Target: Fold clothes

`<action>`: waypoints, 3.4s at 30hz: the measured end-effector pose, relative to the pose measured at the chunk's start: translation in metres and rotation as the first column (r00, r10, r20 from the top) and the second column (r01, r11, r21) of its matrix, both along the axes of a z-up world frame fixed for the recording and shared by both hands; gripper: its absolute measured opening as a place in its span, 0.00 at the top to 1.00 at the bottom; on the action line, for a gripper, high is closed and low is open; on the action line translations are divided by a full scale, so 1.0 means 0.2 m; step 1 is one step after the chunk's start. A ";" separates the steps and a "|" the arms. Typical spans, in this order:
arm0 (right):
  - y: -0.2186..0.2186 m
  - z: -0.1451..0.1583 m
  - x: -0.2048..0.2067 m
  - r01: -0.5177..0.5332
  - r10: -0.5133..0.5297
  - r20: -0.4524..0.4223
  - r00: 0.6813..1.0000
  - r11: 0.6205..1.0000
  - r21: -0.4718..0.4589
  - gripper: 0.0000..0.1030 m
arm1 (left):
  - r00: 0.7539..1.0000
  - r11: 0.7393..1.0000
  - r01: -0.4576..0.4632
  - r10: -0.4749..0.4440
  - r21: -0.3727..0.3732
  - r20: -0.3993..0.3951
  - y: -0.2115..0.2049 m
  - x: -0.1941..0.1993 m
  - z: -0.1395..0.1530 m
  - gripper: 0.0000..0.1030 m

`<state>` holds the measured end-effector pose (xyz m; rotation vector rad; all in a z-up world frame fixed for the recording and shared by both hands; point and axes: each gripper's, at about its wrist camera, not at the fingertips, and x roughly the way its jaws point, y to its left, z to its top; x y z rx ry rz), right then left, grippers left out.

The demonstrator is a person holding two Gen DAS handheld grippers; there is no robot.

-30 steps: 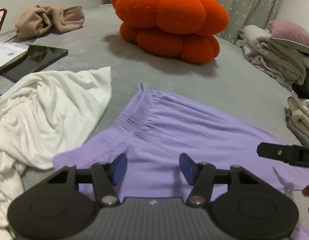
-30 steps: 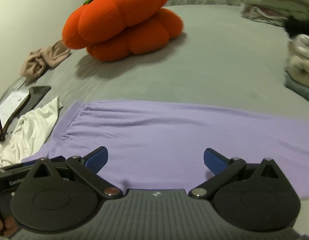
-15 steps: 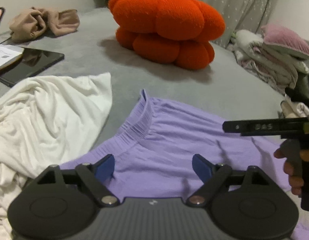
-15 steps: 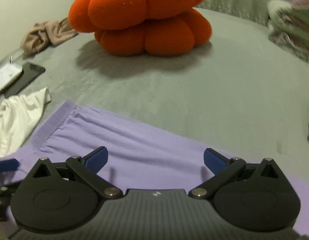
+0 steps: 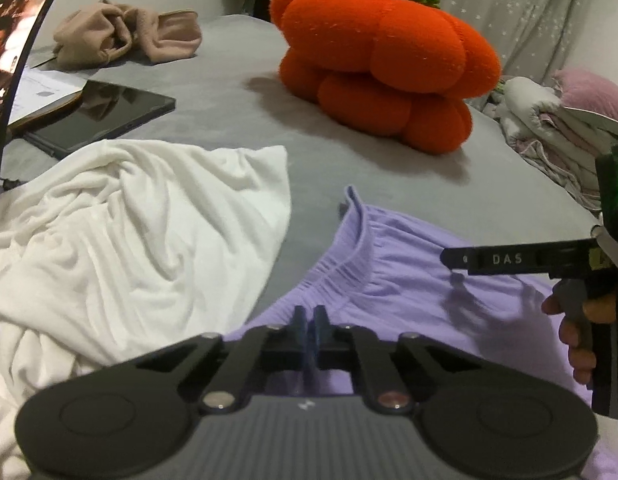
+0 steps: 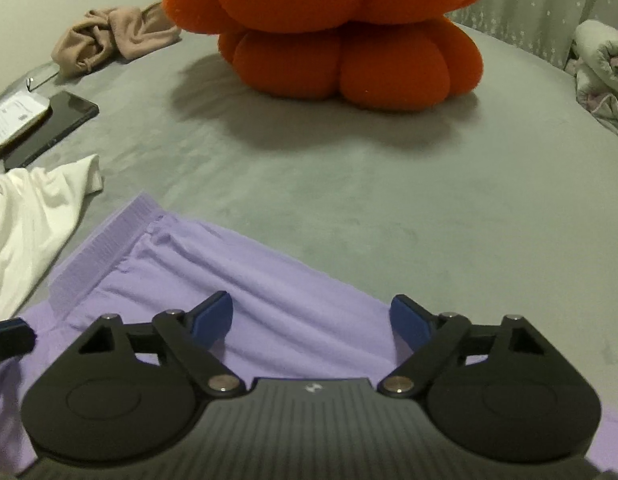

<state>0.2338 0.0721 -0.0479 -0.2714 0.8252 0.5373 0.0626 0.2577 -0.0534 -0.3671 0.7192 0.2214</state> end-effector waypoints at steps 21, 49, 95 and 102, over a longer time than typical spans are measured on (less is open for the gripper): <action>0.04 0.17 -0.19 -0.077 0.076 0.050 0.996 0.997 0.026 0.97 | 0.998 0.993 -0.058 0.057 -0.105 -0.019 0.14 0.03 -0.03 0.98; 0.09 0.22 -1.10 -0.254 0.251 0.044 0.967 0.965 0.068 0.99 | 0.996 0.990 -0.090 0.087 -0.110 -0.027 0.19 0.01 -0.04 0.98; -1.23 0.07 -0.82 0.629 -0.469 -0.423 0.776 0.625 0.461 0.50 | 0.993 0.967 0.014 -0.042 -0.253 -0.106 -0.01 -0.27 0.11 0.67; -1.30 0.03 -0.76 0.707 -0.521 -0.477 0.707 0.530 0.468 0.58 | 0.994 0.974 -0.004 -0.021 -0.227 -0.107 -0.01 -0.27 0.10 0.76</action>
